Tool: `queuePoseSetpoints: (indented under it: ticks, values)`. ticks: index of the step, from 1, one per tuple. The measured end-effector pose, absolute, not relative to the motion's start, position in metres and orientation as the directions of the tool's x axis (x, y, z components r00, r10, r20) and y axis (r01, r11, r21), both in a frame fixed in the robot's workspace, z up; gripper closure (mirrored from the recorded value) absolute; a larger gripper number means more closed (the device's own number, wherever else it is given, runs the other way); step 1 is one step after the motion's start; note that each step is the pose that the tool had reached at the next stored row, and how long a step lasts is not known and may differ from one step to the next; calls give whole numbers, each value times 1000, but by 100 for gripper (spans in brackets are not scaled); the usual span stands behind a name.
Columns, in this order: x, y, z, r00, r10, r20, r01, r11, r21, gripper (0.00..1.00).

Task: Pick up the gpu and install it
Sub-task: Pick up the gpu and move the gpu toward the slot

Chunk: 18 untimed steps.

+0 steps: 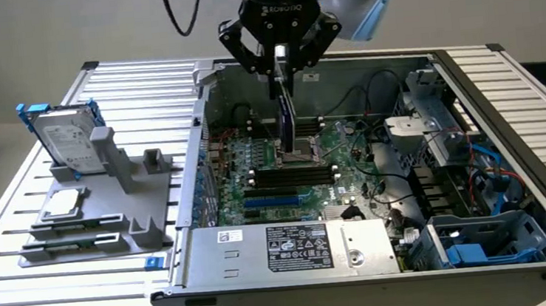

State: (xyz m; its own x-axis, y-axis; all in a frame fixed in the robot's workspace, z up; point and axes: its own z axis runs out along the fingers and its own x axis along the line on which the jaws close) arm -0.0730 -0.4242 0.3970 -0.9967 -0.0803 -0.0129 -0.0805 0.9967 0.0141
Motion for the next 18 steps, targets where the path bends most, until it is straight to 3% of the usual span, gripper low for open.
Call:
queuePoseSetpoints:
  ticks: [18]
  values:
    - [-54,-425,379,-1000,-26,-13,-26,1000,16,73]
